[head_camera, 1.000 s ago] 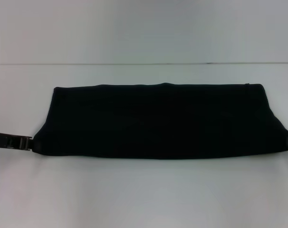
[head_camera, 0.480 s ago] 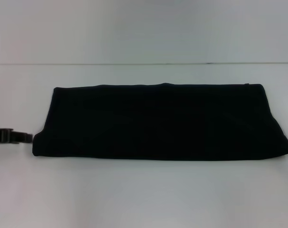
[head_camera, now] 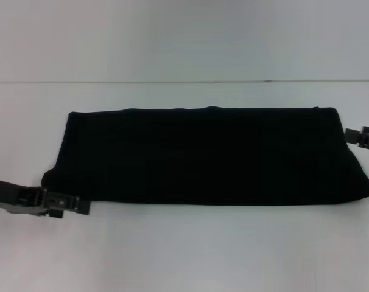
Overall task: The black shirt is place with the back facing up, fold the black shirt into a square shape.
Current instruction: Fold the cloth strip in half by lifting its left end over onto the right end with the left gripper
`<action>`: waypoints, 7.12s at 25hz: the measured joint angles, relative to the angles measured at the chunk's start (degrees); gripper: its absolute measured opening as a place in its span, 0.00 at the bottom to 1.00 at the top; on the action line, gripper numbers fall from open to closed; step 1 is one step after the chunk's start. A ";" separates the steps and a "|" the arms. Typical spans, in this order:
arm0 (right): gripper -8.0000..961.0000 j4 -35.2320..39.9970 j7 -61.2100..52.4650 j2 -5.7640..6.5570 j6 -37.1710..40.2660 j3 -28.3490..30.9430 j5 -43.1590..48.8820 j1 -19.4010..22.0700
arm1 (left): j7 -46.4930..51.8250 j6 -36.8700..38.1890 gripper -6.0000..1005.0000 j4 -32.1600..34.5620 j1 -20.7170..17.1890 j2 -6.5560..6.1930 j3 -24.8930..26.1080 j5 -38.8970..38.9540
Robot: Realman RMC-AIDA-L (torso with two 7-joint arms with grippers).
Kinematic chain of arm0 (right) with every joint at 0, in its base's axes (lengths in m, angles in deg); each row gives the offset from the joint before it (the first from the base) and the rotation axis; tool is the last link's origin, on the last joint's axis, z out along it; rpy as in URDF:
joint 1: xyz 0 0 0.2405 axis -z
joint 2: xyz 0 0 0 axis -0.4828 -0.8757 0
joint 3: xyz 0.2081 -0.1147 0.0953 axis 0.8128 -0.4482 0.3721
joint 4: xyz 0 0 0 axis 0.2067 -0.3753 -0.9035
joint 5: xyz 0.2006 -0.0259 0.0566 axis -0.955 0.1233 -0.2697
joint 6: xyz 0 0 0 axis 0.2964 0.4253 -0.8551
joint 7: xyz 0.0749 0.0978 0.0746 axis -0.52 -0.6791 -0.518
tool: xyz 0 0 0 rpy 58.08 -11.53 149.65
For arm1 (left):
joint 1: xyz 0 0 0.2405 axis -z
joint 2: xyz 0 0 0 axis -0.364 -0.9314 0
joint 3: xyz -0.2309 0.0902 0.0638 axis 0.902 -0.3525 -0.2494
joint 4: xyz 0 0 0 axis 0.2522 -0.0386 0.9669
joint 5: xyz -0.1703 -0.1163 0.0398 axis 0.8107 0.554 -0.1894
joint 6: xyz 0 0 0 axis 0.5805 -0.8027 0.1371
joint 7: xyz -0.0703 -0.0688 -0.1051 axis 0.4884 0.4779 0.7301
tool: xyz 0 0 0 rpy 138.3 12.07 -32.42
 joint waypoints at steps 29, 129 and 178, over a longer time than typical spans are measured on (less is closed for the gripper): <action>0.95 0.83 1.02 0.54 -7.24 -11.61 -0.07 -10.47 | 29.95 -11.95 0.85 -14.57 0.08 -0.36 13.90 1.12; 0.95 0.83 2.03 0.68 -8.04 -10.88 -2.43 -9.40 | 28.01 -24.17 0.84 -16.50 0.12 -0.33 13.87 1.78; 0.95 0.62 2.05 -0.76 -9.35 -9.47 -3.51 -9.05 | 5.40 -19.50 0.10 -13.66 -3.95 -0.58 16.93 3.02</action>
